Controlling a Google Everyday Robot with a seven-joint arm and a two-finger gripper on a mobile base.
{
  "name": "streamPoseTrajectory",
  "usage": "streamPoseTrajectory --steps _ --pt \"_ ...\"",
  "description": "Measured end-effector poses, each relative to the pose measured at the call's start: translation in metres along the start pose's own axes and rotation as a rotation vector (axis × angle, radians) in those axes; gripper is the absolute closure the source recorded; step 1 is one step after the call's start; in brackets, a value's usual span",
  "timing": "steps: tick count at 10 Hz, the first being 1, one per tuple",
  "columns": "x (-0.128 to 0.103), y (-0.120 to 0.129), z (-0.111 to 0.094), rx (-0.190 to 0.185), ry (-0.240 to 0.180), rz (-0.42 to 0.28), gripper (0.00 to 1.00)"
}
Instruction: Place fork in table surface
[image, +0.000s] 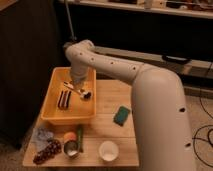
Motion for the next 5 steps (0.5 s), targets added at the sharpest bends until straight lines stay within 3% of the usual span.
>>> streamPoseTrajectory --steps 3,5 --pt "0.02 -0.014 -0.044 0.049 0.024 0.031 1.0" --pt "0.053 0.0 -0.069 0.086 0.037 0.088 1.0"
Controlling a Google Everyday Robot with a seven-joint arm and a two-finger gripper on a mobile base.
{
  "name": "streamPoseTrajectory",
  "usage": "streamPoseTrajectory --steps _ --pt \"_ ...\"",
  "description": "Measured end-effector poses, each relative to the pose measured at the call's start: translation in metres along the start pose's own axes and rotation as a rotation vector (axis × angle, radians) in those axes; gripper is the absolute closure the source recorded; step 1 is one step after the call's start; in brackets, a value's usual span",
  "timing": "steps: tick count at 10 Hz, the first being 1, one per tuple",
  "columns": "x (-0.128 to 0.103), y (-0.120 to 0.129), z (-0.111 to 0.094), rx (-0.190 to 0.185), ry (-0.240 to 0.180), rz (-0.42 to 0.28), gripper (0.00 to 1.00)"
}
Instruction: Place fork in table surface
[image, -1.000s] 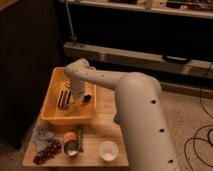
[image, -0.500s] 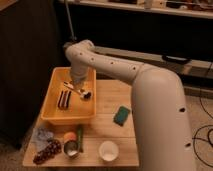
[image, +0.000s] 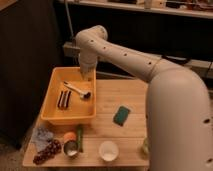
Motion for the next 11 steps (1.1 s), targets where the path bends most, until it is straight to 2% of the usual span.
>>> streamPoseTrajectory --steps 3,5,6,7,9,11 --pt "0.047 0.031 -0.027 0.029 0.033 0.1 1.0" --pt "0.074 0.055 -0.031 0.018 0.061 0.168 1.0" --pt "0.083 0.066 -0.024 0.009 0.065 0.194 1.0" --pt "0.097 0.082 -0.005 -0.005 0.071 0.231 1.0" --pt "0.116 0.107 0.016 -0.022 0.08 0.28 1.0" --pt "0.144 0.138 0.022 -0.038 0.126 0.338 1.0"
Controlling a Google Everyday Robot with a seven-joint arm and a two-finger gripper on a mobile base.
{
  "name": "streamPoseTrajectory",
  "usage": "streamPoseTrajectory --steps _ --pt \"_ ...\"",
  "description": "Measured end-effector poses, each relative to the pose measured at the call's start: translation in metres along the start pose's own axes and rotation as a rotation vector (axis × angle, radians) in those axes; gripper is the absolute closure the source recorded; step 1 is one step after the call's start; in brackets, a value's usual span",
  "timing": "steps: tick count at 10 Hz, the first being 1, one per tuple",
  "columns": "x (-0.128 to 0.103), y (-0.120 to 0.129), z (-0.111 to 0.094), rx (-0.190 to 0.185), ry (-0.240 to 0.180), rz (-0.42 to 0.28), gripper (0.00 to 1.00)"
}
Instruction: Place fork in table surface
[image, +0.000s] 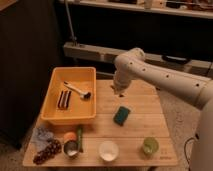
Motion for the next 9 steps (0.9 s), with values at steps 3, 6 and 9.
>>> streamPoseTrajectory --steps 3,6,9 --pt "0.024 0.013 -0.01 -0.023 0.059 0.063 1.0" --pt "0.027 0.026 -0.007 -0.029 0.061 0.084 1.0" --pt "0.026 0.074 0.006 0.011 -0.024 0.083 1.0"
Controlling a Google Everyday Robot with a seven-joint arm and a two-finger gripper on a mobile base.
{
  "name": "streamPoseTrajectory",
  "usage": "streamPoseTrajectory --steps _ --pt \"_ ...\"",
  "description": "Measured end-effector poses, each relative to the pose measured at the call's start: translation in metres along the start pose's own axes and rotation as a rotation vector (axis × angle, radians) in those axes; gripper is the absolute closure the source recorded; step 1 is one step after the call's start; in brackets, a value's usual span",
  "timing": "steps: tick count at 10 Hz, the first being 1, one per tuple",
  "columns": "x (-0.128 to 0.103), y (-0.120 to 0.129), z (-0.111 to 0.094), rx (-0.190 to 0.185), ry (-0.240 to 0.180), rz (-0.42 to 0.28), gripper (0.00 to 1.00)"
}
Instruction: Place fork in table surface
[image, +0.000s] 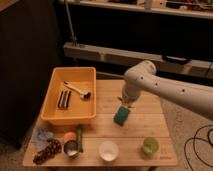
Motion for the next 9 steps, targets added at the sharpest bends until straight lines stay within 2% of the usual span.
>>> streamPoseTrajectory --steps 1,2,4,6,8,9 --pt "0.002 0.022 0.005 0.027 -0.045 0.0 1.0" --pt "0.003 0.034 0.009 0.043 -0.073 -0.006 1.0" --pt "0.011 0.053 0.008 0.073 -0.083 -0.002 1.0" --pt "0.027 0.067 0.001 0.095 -0.061 0.011 0.97" --pt "0.031 0.07 0.004 0.081 -0.046 0.028 0.78" --pt "0.033 0.073 0.011 0.073 -0.053 0.039 0.67"
